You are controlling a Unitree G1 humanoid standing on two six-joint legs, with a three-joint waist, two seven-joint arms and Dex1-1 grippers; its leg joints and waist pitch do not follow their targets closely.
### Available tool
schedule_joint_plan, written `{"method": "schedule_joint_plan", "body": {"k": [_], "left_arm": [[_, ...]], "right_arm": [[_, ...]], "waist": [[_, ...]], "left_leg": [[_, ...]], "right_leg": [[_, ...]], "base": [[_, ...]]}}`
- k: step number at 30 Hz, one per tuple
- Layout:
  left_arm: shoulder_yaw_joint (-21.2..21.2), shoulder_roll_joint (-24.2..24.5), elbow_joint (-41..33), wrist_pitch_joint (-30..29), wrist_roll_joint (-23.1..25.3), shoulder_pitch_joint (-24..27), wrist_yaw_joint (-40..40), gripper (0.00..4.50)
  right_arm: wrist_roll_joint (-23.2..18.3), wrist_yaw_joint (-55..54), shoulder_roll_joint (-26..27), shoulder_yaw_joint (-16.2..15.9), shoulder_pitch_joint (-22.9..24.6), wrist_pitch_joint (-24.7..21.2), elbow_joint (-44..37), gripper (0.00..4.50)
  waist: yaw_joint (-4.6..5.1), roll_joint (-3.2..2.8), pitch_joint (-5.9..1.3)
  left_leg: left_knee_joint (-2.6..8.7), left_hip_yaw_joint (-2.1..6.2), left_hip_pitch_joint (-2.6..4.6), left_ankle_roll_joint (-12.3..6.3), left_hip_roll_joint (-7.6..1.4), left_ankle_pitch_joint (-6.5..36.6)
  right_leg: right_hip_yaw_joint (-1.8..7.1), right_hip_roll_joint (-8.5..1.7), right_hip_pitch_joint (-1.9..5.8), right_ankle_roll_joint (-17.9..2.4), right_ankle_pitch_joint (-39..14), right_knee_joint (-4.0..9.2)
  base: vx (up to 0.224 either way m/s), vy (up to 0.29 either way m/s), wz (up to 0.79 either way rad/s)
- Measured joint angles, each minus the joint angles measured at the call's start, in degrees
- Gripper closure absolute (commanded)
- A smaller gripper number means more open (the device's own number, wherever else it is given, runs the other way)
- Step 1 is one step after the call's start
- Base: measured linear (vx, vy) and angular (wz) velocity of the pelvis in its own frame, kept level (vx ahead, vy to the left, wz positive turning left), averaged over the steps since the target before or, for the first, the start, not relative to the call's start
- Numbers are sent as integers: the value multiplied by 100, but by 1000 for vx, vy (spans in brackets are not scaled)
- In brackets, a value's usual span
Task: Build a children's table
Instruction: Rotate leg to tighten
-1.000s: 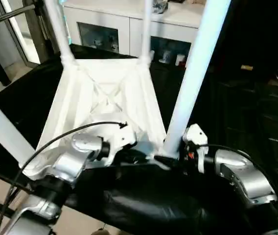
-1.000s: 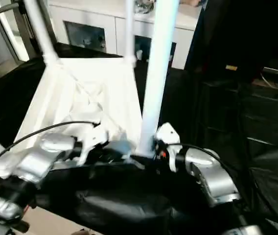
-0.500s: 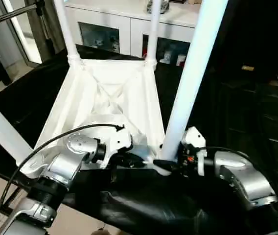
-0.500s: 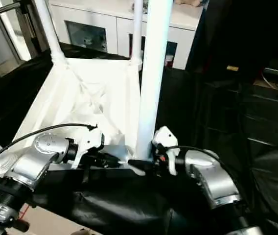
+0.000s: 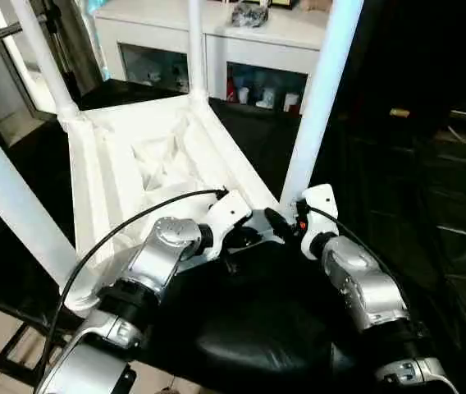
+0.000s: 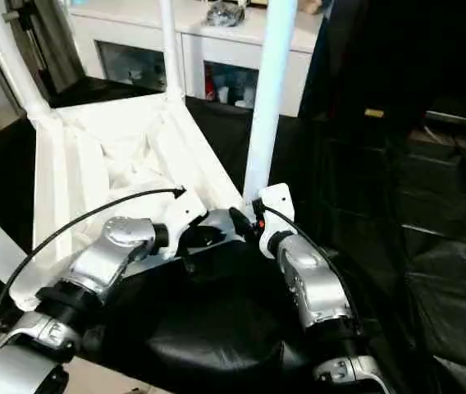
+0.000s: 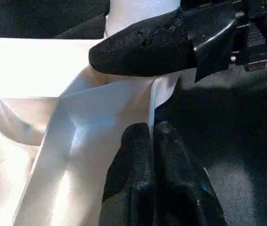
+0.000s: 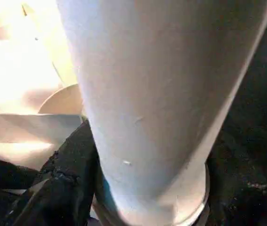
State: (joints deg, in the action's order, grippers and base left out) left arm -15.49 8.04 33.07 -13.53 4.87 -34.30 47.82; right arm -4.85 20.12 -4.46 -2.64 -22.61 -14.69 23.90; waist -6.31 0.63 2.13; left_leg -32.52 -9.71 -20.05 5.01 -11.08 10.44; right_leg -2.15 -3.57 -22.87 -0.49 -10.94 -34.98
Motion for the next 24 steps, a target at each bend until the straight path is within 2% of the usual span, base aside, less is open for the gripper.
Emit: {"method": "schedule_joint_plan", "body": {"k": [2,3,5,7,10,13,15,19,24], "left_arm": [[-12,-7,-1,1,2,-5,14,450],[-11,-1,-5,1,2,-5,68,450],[-17,20,-22,8,2,-3,135,450],[-29,128,-112,33,-25,53,362,450],[-84,450,-437,134,-142,275,916,450],[-120,649,-538,303,-214,371,1324,450],[-163,842,-689,415,-320,488,1698,450],[-195,978,-793,464,-409,548,2099,450],[-212,1166,-1009,462,-524,686,2463,450]], "right_arm": [[22,58,5,-4,10,-4,-1,113],[23,187,-43,-9,27,4,-25,77],[26,350,-126,-44,50,35,-68,77],[16,800,-374,-226,172,111,-213,77],[-185,1782,-892,-452,458,124,-622,77],[-244,2332,-1108,-568,535,86,-800,77],[-396,2890,-1388,-711,652,20,-1028,77],[-489,3412,-1624,-816,698,-29,-1183,77],[-642,3890,-1815,-923,711,-150,-1300,119]], "waist": [[-8,0,1],[-7,0,1],[-11,1,1],[-11,2,2],[-26,1,4],[-34,-1,9],[-86,0,10],[-160,4,12],[-194,3,14]], "left_leg": [[1,0,-1,0,-1,0],[2,0,-2,0,-1,0],[3,0,-3,0,-1,1],[10,0,-4,0,-1,1],[22,1,-3,-1,-3,1],[16,2,-5,0,-6,0],[15,1,-2,-1,-6,0],[6,-2,-2,-2,-5,1],[8,-2,-4,-4,-9,2]], "right_leg": [[-1,1,-2,0,0,0],[-1,1,-2,1,-1,2],[-1,1,-2,2,-1,4],[-3,1,-4,1,-4,6],[-8,2,-5,1,-14,5],[-11,3,-7,-1,-14,2],[-11,0,-3,3,-17,5],[-10,-4,-11,1,-15,3],[-18,-2,-20,0,-17,1]], "base": [[0,0,0],[0,0,0],[0,0,0],[0,0,0],[0,0,0],[0,0,0],[0,0,0],[0,0,0],[0,0,0]]}}
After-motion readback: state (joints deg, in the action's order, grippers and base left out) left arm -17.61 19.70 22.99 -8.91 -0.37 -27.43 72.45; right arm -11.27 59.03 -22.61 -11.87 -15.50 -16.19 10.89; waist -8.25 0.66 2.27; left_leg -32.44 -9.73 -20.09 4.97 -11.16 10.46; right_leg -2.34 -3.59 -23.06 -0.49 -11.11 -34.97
